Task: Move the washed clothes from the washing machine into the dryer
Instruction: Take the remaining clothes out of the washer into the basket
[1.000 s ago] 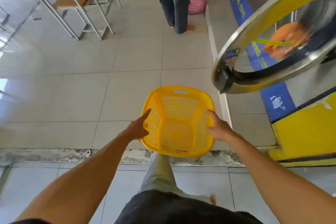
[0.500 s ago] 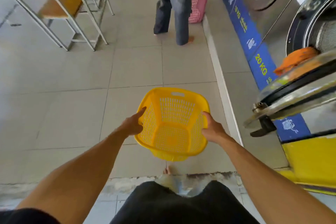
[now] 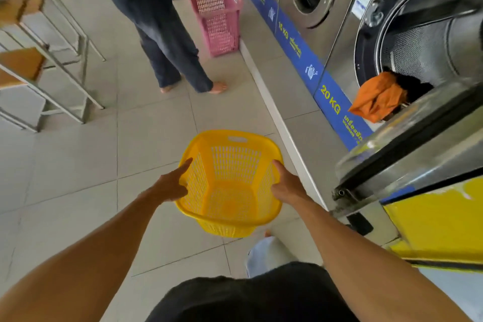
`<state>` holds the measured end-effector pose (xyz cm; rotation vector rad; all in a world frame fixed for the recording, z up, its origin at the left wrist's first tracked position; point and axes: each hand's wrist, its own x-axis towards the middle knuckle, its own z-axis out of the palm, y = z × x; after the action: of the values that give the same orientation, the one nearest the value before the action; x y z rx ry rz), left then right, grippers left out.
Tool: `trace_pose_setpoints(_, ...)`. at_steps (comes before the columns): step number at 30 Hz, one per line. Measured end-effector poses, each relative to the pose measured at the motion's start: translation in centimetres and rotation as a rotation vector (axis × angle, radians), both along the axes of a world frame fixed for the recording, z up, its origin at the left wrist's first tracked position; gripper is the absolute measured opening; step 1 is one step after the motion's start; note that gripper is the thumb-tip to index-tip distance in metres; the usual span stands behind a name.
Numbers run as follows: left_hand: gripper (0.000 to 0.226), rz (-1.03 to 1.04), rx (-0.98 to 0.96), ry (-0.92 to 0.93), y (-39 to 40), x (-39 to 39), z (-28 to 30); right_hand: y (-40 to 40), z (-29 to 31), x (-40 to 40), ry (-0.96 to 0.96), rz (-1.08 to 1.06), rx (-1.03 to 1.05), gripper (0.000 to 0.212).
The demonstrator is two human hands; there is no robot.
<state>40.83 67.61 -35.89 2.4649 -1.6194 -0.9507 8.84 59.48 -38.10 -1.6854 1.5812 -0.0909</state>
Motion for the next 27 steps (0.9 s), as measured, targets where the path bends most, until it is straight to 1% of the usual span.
trace_pose_setpoints(4, 0.099, -0.04, -0.044, 0.005, -5.5, -0.3, 2.5, -4.2, 2.0, 0.4, 0.078, -0.08, -0.037, 0.082)
trace_pose_setpoints(9, 0.094, -0.14, -0.067, -0.103, -12.6, -1.5, 5.3, -9.3, 4.0, -0.3, 0.061, -0.177, -0.048, 0.083)
trace_pose_setpoints(12, 0.094, -0.19, -0.069, -0.121, -17.0, -2.6, 6.2, -11.9, 4.6, -1.5, 0.043, -0.226, -0.036, 0.083)
trace_pose_setpoints(14, 0.095, -0.224, -0.071, -0.121, -19.9, -3.0, 6.0, -13.6, 4.7, -2.3, 0.037, -0.26, -0.028, 0.084)
trace_pose_setpoints(19, 0.096, -0.278, -0.025, -0.036, -27.6, -4.1, 4.8, -17.9, 4.5, -3.9, 0.022, -0.373, 0.007, 0.082)
trace_pose_setpoints(23, 0.098, -0.445, -0.006, -0.055, -35.8, -4.7, 3.8, -22.1, 4.1, -4.5, -0.043, -0.512, 0.045, 0.083)
trace_pose_setpoints(27, 0.095, -0.581, 0.017, -0.079, -43.7, -6.5, 4.6, -25.8, 4.6, -4.9, -0.061, -0.67, 0.087, 0.085)
